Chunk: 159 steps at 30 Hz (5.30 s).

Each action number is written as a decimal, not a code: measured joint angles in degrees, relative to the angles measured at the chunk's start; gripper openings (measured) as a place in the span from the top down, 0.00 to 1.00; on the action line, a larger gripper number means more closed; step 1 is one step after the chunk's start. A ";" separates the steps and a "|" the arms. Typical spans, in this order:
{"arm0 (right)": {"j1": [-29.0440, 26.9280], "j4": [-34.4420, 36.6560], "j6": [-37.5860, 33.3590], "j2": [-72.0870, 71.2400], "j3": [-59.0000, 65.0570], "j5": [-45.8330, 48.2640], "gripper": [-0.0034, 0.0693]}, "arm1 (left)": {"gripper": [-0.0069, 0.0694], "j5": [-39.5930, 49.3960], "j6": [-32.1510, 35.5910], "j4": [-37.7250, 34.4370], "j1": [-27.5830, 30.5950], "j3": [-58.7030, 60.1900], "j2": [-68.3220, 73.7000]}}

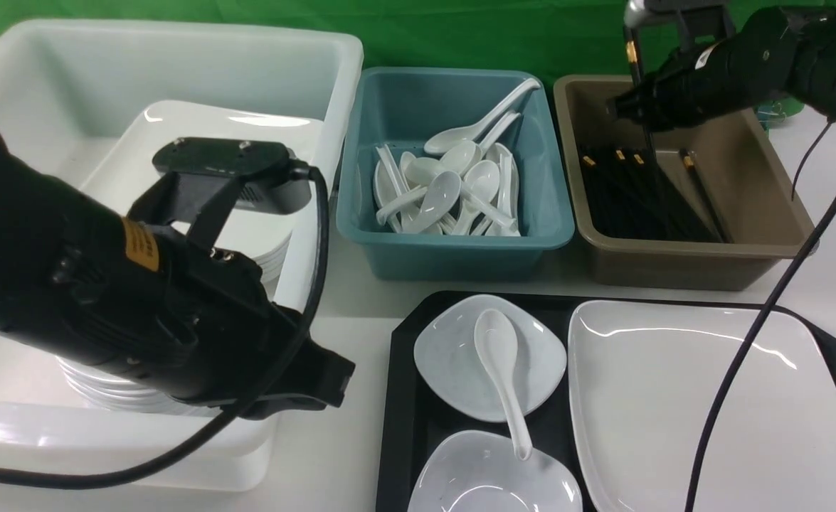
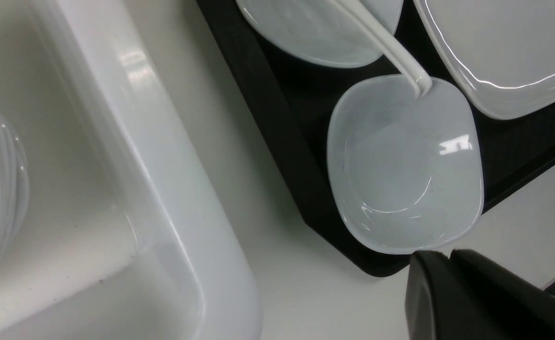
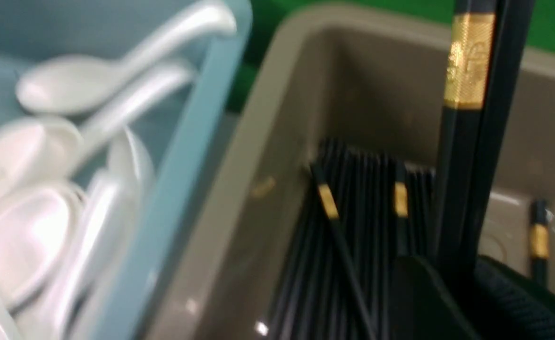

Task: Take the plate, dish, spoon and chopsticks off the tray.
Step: Use the right arm to put the chopsticks into the small storage box on the right, then use the left arm to grab a soup spoon from the plate, then use the left arm to put the soup spoon into the small storage box in the middle, then use the left arm to grab a small plate from the dinner plate, then use the left arm to put the small plate into the large storage box on the left

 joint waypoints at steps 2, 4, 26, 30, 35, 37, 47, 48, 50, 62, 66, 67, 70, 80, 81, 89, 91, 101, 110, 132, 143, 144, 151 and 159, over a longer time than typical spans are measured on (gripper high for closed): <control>-0.11 -1.46 0.21 0.00 -0.05 1.74 0.63 | 0.90 -0.52 0.00 0.02 0.00 0.00 0.00; -0.16 -1.95 0.59 0.00 -0.11 3.66 0.53 | 0.90 -0.96 0.00 0.02 0.00 0.00 0.00; -1.02 -1.54 0.26 -31.34 11.11 44.03 0.90 | 0.90 4.48 -11.08 8.09 -12.55 -17.67 25.26; -1.10 -1.16 1.01 -42.87 22.67 42.54 0.90 | 0.86 4.72 -13.21 8.43 -13.34 -25.83 34.38; -1.10 -1.16 1.36 -52.27 31.90 41.32 0.89 | 0.75 5.25 -14.05 9.03 -13.34 -31.87 41.23; -1.10 -1.16 1.93 -56.45 35.83 40.47 0.89 | 0.66 5.39 -14.40 9.49 -13.34 -34.16 43.93; -1.10 -1.16 2.19 -72.38 45.89 39.39 0.85 | 0.20 4.82 -23.90 15.56 -13.11 -39.55 54.69; -1.10 -1.16 2.19 -73.14 45.94 39.07 0.85 | 0.19 4.49 -24.17 15.39 -13.11 -39.55 55.32; -1.10 -1.16 2.19 -73.80 45.96 38.77 0.84 | 0.21 3.95 -24.83 15.32 -13.11 -39.63 56.04; -1.10 -1.16 2.14 -73.98 46.31 38.21 0.82 | 0.68 4.34 -25.10 16.67 -12.98 -40.00 54.80; -1.10 -1.16 2.14 -73.98 46.31 38.07 0.80 | 0.68 4.48 -24.69 16.86 -12.93 -40.00 51.95; -1.10 -1.16 2.14 -73.98 46.35 38.08 0.79 | 0.68 4.48 -24.23 16.98 -12.74 -40.00 49.79; -1.10 -1.16 2.14 -73.98 46.45 38.08 0.78 | 0.68 4.48 -23.25 17.33 -11.61 -41.30 47.00; -1.10 -1.16 2.08 -73.98 46.81 37.85 0.76 | 0.68 -13.59 -16.01 12.13 2.55 -53.12 49.76; -1.10 -1.16 2.08 -73.98 46.81 37.85 0.76 | 0.68 -13.59 -16.00 11.79 2.97 -53.30 49.93; -1.10 -1.16 2.08 -73.98 46.81 37.67 0.75 | 0.56 -20.51 -15.44 9.48 7.38 -53.79 54.70; -1.10 -1.16 2.08 -73.98 46.81 37.66 0.74 | 0.38 -19.52 -15.44 8.67 7.71 -53.79 54.92; -1.10 -1.16 2.08 -73.98 46.81 37.71 0.72 | 0.33 2.96 -10.73 4.36 7.62 -53.79 49.61; -1.10 -1.16 2.13 -73.98 46.81 38.35 0.70 | 0.90 15.22 2.33 2.96 -3.21 -43.49 42.57; -1.10 -1.16 2.13 -73.98 46.81 39.16 0.68 | 0.28 6.17 3.39 9.52 -10.29 -28.63 48.54; -1.10 -1.16 1.77 -73.98 46.81 39.16 0.68 | 0.65 10.23 5.07 7.58 -10.39 -28.63 51.57; -1.10 -1.16 1.77 -73.98 46.81 39.16 0.68 | 0.71 11.63 5.17 6.52 -10.29 -28.68 50.85; -1.10 -1.16 1.72 -73.98 46.81 39.16 0.68 | 0.85 11.55 4.71 6.48 -10.28 -28.74 45.81; -1.10 -1.16 1.60 -73.98 46.81 39.16 0.68 | 0.88 10.18 2.31 7.63 -8.32 -28.68 29.70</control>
